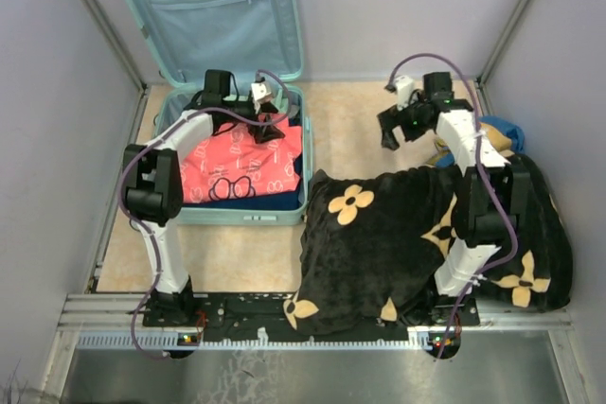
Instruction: Pack the luggage
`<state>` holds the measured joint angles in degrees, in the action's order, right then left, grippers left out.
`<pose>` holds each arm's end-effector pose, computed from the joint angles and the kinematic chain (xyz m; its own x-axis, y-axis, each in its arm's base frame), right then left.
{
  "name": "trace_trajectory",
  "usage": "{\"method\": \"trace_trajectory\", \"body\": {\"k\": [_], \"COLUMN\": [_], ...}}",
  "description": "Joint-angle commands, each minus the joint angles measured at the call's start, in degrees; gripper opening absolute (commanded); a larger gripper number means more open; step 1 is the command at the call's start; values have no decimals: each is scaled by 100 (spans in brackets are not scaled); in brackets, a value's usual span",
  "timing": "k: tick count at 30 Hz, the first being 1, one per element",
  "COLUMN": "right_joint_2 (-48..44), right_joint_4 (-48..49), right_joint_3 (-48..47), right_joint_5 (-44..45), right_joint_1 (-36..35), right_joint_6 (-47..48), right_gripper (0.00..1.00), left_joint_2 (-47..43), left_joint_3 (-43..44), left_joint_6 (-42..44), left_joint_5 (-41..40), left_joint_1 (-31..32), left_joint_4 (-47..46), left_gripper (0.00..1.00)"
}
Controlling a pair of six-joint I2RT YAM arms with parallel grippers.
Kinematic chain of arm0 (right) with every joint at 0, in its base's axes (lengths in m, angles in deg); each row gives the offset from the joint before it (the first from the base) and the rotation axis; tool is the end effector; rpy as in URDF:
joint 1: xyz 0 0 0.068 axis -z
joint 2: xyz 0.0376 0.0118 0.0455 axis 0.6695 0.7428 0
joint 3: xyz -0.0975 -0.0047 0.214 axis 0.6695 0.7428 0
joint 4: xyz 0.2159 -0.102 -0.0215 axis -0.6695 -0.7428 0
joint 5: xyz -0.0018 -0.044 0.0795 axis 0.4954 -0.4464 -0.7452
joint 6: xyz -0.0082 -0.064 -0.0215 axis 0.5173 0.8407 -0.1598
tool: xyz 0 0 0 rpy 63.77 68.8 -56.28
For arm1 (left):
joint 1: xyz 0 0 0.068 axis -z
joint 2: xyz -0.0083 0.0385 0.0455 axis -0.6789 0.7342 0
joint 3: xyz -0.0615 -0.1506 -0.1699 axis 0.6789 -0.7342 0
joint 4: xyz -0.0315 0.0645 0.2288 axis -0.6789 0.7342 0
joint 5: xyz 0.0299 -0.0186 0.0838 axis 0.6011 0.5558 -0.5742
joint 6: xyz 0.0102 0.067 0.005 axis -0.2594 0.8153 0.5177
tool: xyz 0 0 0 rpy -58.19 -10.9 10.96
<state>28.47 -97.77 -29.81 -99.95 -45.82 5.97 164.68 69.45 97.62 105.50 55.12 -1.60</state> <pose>0.3598 0.0460 0.2174 -0.5828 -0.4657 -0.6660 -0.6389 0.7690 0.0214 0.4062 -0.1348 0.2090 0.0574 0.3883 -0.9197 0.9623 0.2238 0.1546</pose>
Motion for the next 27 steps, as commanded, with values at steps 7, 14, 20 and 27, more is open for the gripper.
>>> {"method": "trace_trajectory", "body": {"k": [7,14,20,27], "right_joint_2": [840,1060,919,-217], "right_joint_4": [-520,-822,-1848,-1795], "right_joint_3": [-1316,-841,-474,1060], "right_joint_5": [64,-401,-1168,-1106], "right_joint_1": [683,-120,-618,-996], "right_joint_6": [-225,1085,2516,3436], "right_gripper": [96,97,99,99], "left_joint_2": [408,304,69,-150], "left_joint_3": [415,257,-128,-281], "left_joint_6": [-224,-53,322,890], "left_joint_5": [-254,-315,-374,-165], "left_joint_1": [-183,-232,-251,-265], "left_joint_4": [-187,-92,46,396], "left_gripper": [90,90,91,92]}}
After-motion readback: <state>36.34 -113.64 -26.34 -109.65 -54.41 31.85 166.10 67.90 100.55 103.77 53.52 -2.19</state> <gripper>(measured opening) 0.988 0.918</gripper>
